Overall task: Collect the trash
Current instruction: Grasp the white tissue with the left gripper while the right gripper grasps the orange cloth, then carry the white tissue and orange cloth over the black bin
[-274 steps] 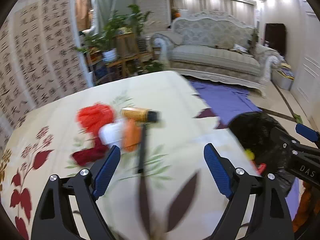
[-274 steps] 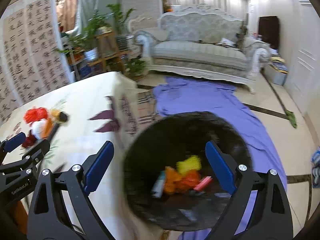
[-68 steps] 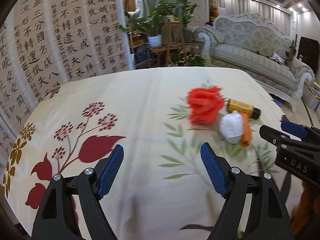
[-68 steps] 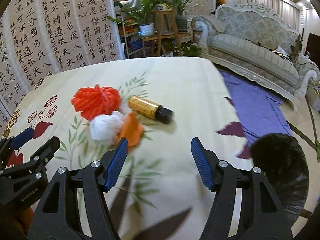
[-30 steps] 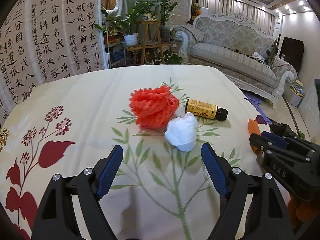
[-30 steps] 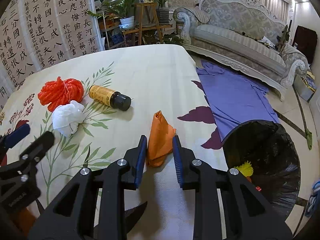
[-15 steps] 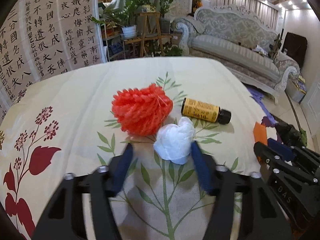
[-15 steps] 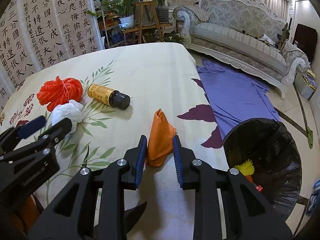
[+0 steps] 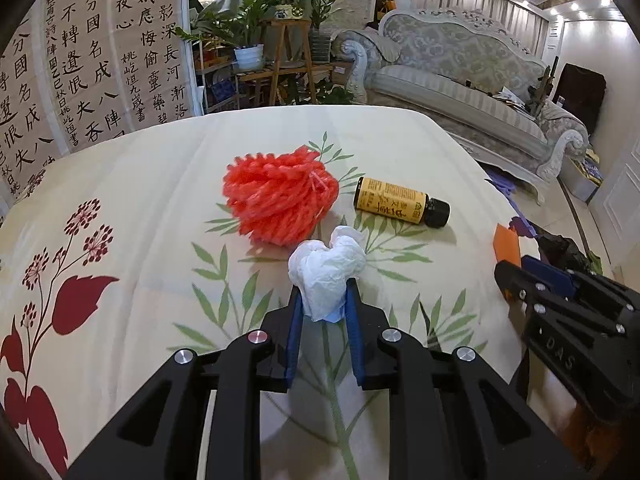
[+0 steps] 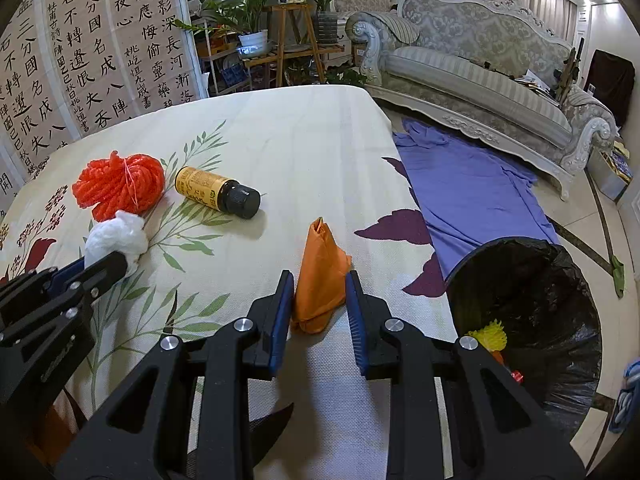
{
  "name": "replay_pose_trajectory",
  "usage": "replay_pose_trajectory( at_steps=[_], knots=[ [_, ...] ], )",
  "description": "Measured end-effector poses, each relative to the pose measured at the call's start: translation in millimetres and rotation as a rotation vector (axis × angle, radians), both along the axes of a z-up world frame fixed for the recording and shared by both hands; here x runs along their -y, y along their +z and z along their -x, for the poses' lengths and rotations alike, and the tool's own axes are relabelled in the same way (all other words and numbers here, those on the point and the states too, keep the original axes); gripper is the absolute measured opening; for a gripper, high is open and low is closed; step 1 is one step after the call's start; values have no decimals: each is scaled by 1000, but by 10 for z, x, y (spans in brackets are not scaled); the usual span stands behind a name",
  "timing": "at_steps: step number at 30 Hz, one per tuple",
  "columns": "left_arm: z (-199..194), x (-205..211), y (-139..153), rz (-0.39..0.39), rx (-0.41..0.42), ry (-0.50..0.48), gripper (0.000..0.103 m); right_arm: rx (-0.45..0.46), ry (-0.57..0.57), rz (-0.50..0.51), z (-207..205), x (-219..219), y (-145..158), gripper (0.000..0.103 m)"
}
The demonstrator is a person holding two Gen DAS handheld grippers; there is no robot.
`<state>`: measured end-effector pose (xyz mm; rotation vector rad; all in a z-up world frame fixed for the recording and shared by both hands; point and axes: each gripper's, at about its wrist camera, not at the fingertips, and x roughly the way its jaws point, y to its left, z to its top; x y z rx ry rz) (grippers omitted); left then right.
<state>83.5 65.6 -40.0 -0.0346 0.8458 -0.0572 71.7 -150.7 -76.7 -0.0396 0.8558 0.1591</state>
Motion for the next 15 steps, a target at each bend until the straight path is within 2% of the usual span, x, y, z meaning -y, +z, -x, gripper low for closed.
replay_pose_trajectory(
  at_steps=[15],
  knots=[
    [264,-72,17,-18,10,11,21,-2,34,9,231,-45,-4,26]
  ],
)
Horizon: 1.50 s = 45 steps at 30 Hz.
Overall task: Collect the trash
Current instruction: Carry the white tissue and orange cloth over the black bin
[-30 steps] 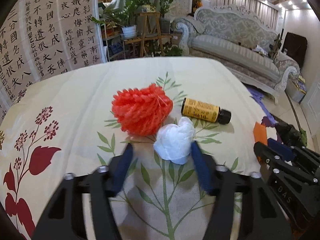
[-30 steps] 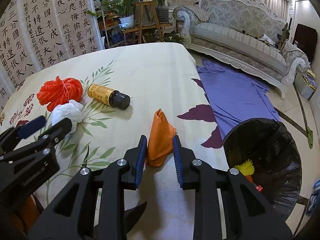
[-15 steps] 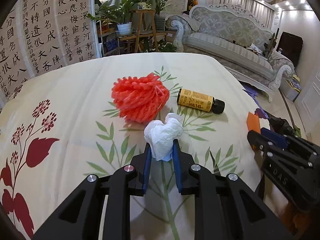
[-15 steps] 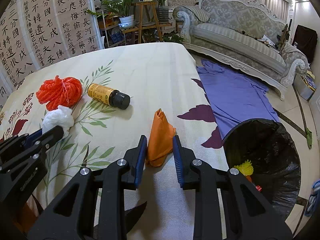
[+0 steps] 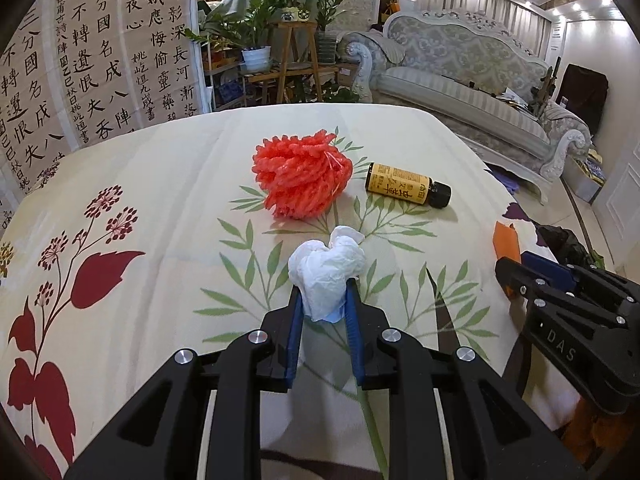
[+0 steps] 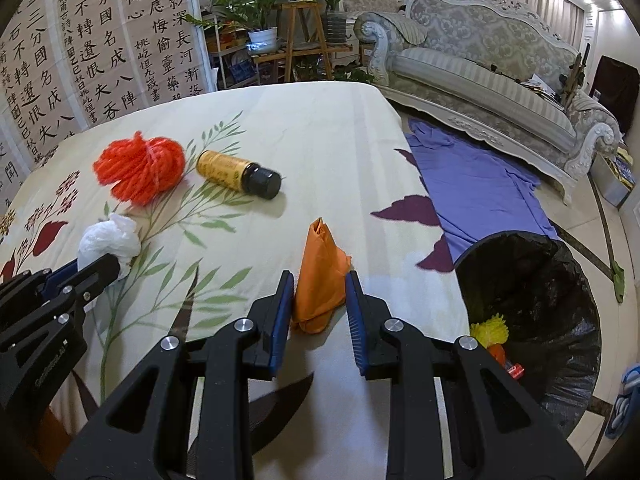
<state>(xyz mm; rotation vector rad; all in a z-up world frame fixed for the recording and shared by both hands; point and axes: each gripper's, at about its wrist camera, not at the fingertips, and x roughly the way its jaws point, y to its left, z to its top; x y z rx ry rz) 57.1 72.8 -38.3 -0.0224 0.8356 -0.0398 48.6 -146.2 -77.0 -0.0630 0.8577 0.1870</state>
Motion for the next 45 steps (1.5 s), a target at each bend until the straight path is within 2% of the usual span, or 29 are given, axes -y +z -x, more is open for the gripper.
replay_pose_trajectory(
  at_steps=[12,19,24,30,36,45],
  knots=[
    [148,53,86,-18,32,-30,21,29,8,-6,358,34,75,26],
    [236,262,203,-11,71,-81,21,95,-28,-9,570,317,279,26],
    [284,581,310,-5,108,-147,21,140,-92,10,671,649,390,26],
    [232,1017,350,2,124,-232,21,151,-184,24,668,1077,382,26],
    [163,1416,342,1,129,-302,21,143,-276,17,626,1546,314,26],
    [8,1943,248,-35,125,-361,21,119,-350,5,501,1959,156,26]
  ],
)
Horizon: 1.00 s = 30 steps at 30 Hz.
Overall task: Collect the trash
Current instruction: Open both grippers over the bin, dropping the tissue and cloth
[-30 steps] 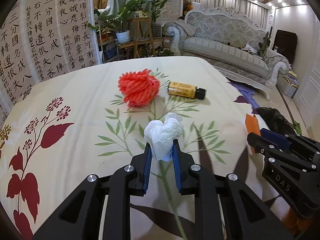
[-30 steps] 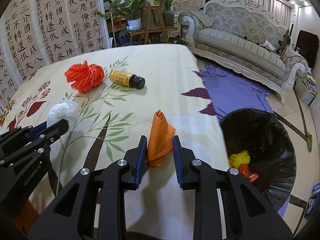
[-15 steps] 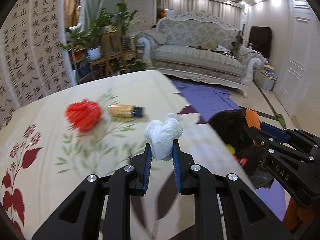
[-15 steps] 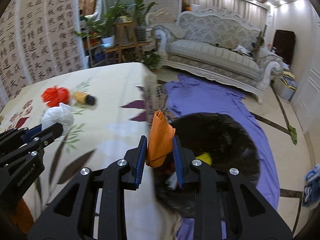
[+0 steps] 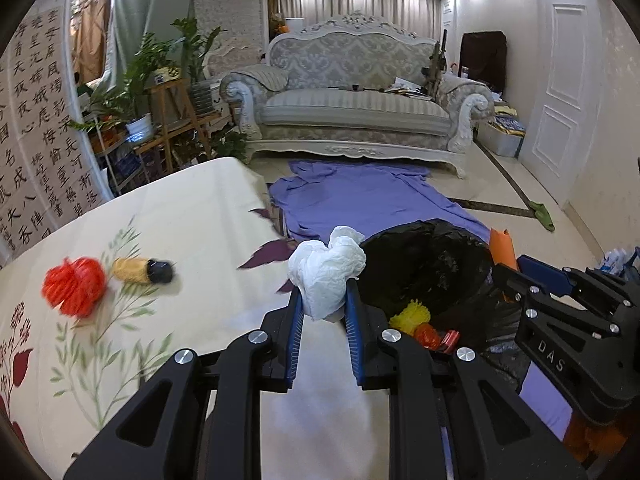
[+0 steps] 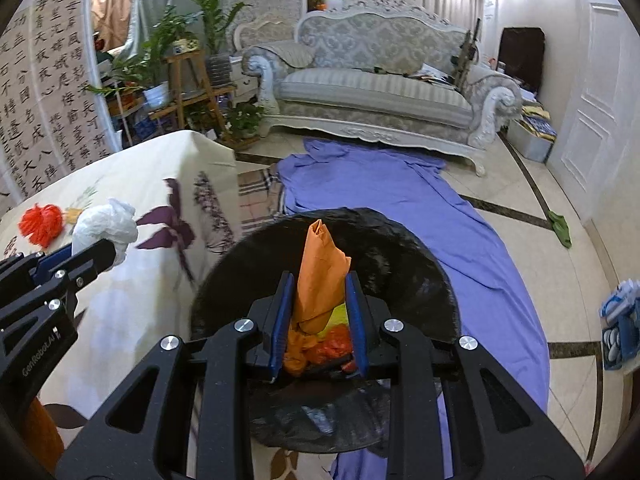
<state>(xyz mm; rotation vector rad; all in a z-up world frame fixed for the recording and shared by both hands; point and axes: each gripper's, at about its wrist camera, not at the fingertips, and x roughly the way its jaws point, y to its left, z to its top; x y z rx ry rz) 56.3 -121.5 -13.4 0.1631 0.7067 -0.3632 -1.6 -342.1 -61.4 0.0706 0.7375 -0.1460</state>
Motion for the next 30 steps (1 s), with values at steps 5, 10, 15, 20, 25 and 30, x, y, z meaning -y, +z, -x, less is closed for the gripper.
replay_pose_trajectory(
  at_steps=[5,10,15,20,25,30],
  knots=[
    [-112,254,-51,-34,0,-20,21,-15,-24,-18,-105,158,-97,26],
    [-215,411,-120,-72,-13,-29,21,-22,-49,-37,-181,306,-174,26],
    [-249,525,-212,-111,-37,-45,22,-26,-66,-40,-207,407,-213,29],
    [-254,556,-260,-123,-50,-38,52,-14,-98,-43,-187,493,-204,44],
    [-241,509,-204,-107,-28,-15,71,-11,-116,-39,-145,531,-199,54],
    [-224,398,-182,-112,-19,20,74,-1,-120,-34,-113,506,-162,64]
  ],
)
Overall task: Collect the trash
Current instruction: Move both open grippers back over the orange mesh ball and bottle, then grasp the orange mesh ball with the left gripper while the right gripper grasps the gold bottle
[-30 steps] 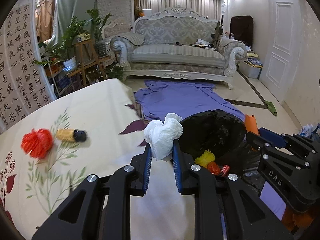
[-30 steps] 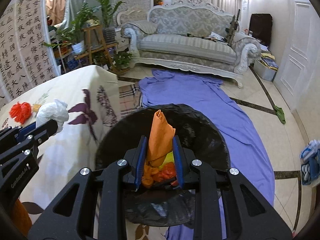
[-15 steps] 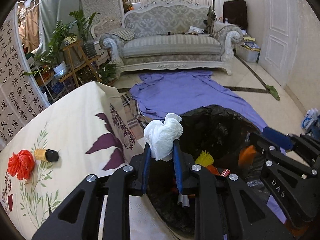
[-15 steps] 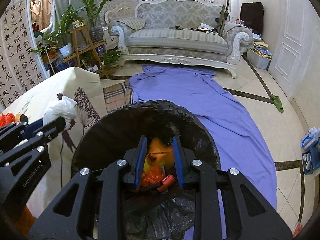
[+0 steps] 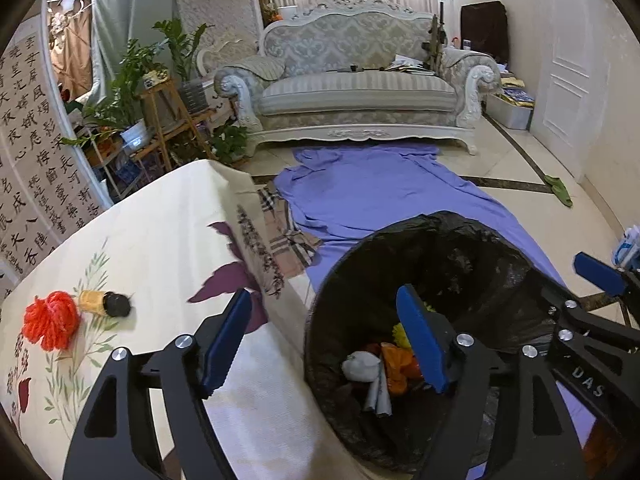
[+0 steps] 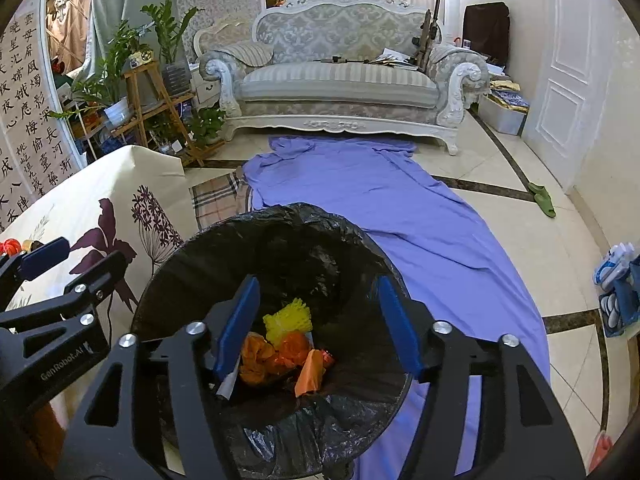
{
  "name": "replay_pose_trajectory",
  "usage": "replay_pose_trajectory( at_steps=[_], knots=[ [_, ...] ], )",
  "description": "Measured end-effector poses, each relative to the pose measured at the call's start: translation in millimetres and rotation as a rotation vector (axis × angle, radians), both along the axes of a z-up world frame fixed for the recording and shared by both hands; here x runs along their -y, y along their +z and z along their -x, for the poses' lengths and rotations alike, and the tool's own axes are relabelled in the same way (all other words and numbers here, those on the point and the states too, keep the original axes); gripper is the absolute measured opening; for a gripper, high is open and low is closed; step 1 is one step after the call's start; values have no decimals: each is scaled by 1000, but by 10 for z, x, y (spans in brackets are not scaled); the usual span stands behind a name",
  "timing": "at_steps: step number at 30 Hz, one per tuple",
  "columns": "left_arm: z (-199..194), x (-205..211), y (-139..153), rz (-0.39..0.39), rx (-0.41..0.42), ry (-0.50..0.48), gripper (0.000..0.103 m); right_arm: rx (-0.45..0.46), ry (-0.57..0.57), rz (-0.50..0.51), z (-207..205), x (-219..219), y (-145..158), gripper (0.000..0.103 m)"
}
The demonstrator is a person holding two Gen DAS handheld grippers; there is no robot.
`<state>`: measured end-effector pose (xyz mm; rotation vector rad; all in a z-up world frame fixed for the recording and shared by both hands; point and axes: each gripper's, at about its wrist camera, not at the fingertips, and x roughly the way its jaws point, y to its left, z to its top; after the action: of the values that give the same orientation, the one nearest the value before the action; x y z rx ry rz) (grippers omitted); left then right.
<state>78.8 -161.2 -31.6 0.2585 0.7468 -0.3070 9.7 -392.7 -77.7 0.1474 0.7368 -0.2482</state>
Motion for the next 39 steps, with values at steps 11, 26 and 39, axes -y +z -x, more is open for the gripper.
replay_pose_trajectory(
  at_steps=[11,26,39],
  knots=[
    [20,-694,54,-15,34,157,79,26,127,-21,-113,-521,150,75],
    [-304,-2027,143,-11,64,472,84,-11,419,-8,-504,-1914,181,76],
    [-672,-2232,-34,38,-19,433,80,-58,453,-4,-779,-2286,151,76]
  ],
)
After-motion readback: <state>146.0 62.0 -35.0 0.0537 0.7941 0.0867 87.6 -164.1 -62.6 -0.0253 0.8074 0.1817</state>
